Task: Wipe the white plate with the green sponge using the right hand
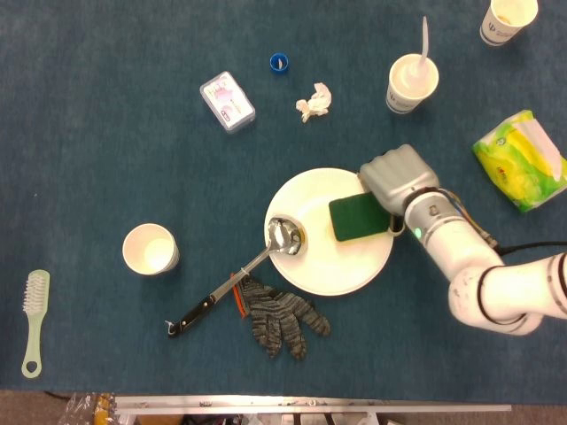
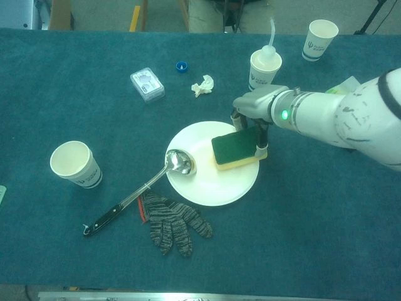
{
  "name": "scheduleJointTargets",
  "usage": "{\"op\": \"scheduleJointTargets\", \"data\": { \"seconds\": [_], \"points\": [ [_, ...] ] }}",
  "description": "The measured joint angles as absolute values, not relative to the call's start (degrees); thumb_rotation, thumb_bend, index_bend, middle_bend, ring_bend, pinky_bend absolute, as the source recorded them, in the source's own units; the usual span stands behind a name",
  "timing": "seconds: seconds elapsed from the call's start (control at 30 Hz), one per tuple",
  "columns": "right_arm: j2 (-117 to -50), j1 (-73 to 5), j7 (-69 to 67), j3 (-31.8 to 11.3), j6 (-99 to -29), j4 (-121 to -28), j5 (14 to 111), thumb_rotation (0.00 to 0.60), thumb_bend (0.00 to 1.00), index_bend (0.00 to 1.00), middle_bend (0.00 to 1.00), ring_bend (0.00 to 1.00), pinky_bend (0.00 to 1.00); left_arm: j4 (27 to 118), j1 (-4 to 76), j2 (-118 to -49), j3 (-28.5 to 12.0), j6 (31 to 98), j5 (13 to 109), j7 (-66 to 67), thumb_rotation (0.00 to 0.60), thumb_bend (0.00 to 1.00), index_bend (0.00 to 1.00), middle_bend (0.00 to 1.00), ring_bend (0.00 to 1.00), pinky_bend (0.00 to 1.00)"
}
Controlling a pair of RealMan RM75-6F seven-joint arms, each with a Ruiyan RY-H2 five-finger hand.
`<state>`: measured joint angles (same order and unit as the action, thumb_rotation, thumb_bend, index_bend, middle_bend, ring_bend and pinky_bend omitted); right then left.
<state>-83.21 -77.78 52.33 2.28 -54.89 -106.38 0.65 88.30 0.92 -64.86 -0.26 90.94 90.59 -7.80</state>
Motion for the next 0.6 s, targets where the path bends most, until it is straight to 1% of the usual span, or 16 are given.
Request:
{"op": "scheduleJointTargets", "data": {
  "seconds": [0.37, 0.6],
  "points": [
    [-87.4, -80.9, 56.6, 1.4, -56.8, -105.6, -3.3, 0.600, 0.12, 0.45, 0.34, 0.26, 0.47, 87.3, 0.6, -65.1, -0.3, 91.6, 90.6, -9.2, 0.600, 0.39, 0.30, 0.21, 0.05, 0.09],
    [-86.9, -81.0, 57.8, 2.1, -58.2, -106.2, -4.6, 0.600, 0.12, 0.45, 0.34, 0.26, 0.47, 87.1, 0.5, -65.2, -0.3, 91.7, 90.8, -9.4, 0.600, 0.39, 0.30, 0.21, 0.05, 0.09]
  ]
}}
